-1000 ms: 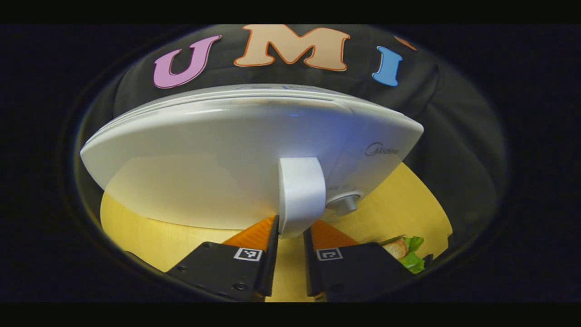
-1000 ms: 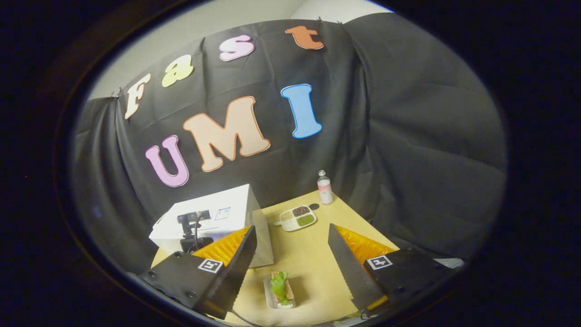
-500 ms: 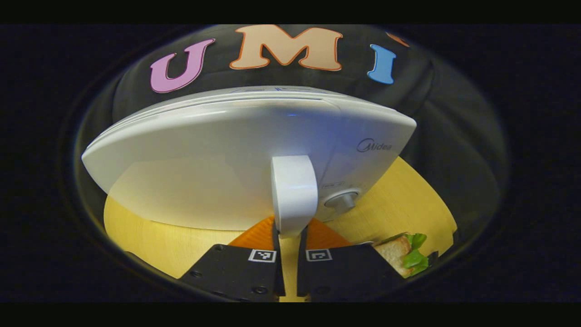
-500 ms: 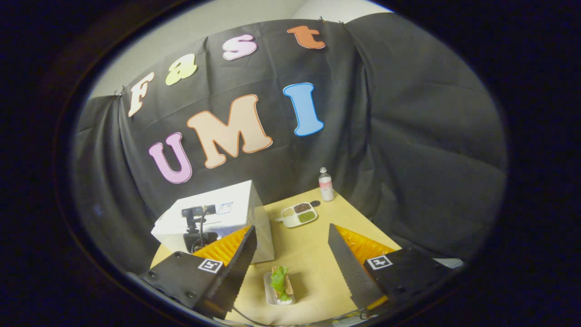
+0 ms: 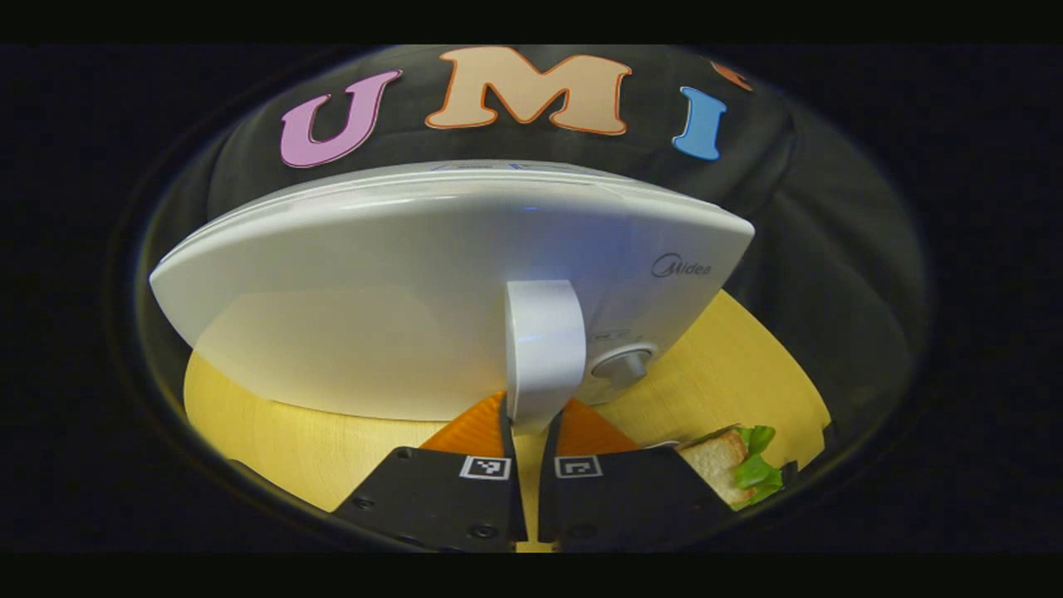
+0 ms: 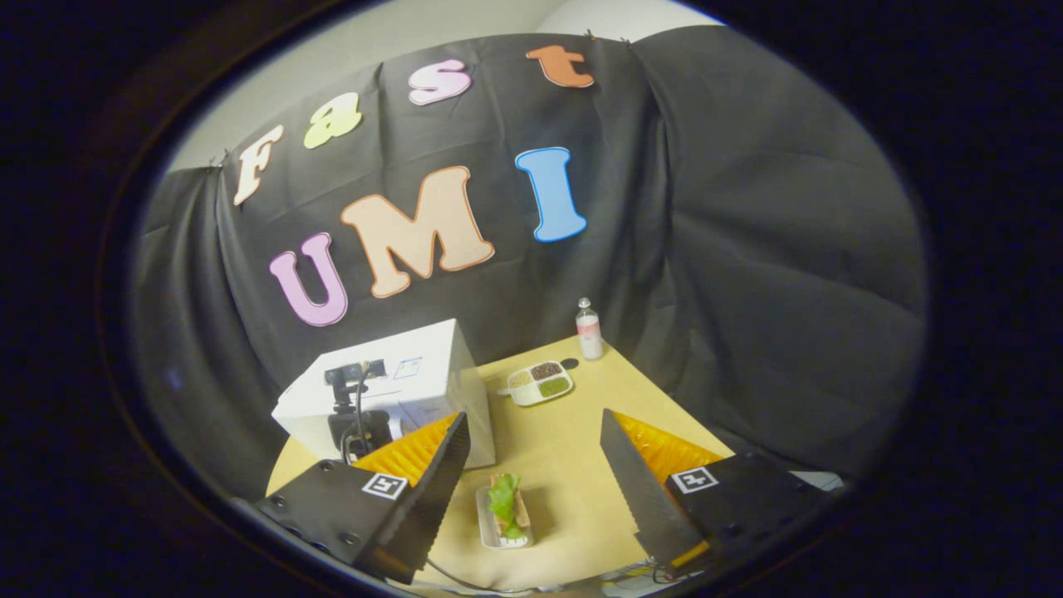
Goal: Open the microwave oven with the left hand, put the food in, and close the microwave oven.
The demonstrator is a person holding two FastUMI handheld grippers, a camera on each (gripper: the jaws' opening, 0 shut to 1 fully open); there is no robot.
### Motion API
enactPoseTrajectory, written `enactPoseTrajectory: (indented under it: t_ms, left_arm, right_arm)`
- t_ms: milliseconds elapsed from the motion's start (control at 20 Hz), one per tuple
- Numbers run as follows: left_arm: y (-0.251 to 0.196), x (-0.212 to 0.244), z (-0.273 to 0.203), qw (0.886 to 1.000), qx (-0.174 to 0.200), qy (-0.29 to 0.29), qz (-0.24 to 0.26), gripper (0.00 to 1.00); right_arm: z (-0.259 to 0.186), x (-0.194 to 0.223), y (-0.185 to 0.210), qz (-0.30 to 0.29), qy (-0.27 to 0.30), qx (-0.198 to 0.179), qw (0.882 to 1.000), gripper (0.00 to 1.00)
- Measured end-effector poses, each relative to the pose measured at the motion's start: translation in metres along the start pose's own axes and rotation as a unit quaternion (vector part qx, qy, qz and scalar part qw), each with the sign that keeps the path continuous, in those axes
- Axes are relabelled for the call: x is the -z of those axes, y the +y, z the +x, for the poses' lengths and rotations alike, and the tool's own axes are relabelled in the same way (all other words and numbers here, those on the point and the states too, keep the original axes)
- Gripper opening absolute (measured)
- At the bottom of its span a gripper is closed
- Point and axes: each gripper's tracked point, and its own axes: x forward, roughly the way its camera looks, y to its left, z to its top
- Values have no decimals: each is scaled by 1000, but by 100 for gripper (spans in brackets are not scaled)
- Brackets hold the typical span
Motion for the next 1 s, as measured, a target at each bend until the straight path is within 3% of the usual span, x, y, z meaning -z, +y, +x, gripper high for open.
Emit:
enactPoseTrajectory:
  t_ms: [100, 200, 400, 450, 500, 800, 950, 1000]
  left_arm:
    - [-1, 16, -17, 1000, 0, 24, -8, 5]
    - [0, 28, -38, 1000, 12, -1, 8, 5]
    - [6, 60, -74, 1000, 20, 9, 18, 5]
    - [8, 63, -79, 999, 22, 7, 22, 8]
    - [10, 65, -82, 999, 23, 6, 28, 9]
    - [22, 87, -107, 999, 3, 35, 28, 14]
    - [35, 100, -125, 999, -8, 50, -19, 25]
    - [44, 104, -128, 998, -16, 49, -34, 35]
  right_arm:
    - [2, 2, 0, -3, 2, 3, 1000, 99]
    - [7, 4, 2, -2, 6, 2, 1000, 99]
    - [19, 12, 21, -1, 24, -27, 999, 99]
    - [20, 12, 27, -7, 24, -35, 999, 92]
    - [21, 13, 32, -12, 25, -43, 999, 92]
    - [17, 30, 51, -22, 40, -67, 997, 92]
    - [13, 35, 53, -23, 47, -70, 996, 92]
    - [12, 35, 54, -24, 47, -70, 996, 99]
